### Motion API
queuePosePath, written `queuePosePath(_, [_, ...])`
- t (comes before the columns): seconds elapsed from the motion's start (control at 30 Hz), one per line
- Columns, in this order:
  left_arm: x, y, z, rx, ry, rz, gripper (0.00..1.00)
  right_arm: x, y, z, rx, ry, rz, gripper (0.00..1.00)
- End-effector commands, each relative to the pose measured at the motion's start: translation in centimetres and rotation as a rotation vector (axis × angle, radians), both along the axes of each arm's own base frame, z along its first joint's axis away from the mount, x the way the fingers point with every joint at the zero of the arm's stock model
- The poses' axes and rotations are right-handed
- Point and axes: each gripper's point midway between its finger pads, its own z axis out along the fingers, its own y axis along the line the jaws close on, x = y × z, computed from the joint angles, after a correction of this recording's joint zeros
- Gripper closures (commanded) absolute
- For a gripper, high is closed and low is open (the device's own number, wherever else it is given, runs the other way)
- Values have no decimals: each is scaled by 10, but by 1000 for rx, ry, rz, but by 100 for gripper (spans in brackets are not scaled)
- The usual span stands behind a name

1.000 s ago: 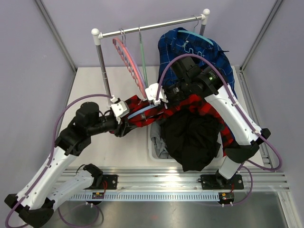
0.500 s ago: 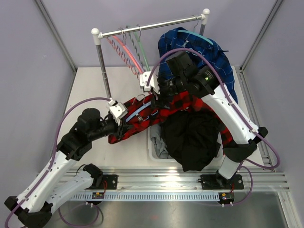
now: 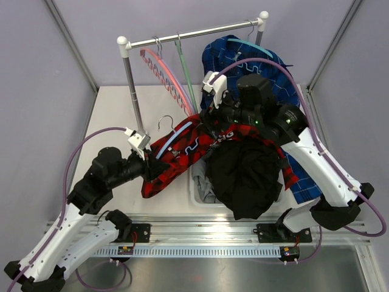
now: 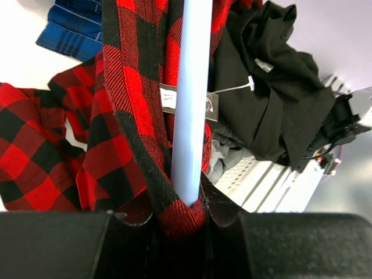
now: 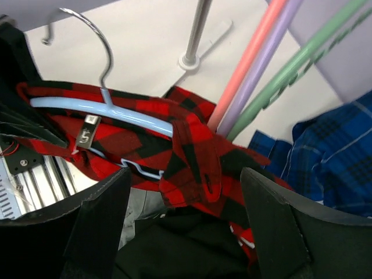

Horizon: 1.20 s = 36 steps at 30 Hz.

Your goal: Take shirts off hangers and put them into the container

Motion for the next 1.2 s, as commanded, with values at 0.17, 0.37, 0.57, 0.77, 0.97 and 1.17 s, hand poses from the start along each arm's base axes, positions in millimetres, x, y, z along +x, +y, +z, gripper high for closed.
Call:
queuePosePath(0.17, [2, -6, 58, -162, -100, 12, 100, 25, 7, -32, 9, 84, -131, 19])
queuePosePath(0.37, [-4, 1, 73, -160, -138, 15, 100, 30, 15, -43, -15, 105, -115, 41])
queuePosePath(0.57, [-3, 10, 79, -108, -176, 34, 100, 3, 28, -15, 35, 133, 41, 100])
queuePosePath(0.77, [6, 13, 80, -10, -205, 36, 100, -11, 22, 67, 164, -18, 99, 100])
queuePosePath(0.97, [18, 3, 83, 37, -209, 4, 100, -34, 37, 119, 308, -27, 237, 100])
queuePosePath(1.17, [33, -3, 84, 42, -201, 24, 100, -60, 68, 122, 368, 106, 418, 100])
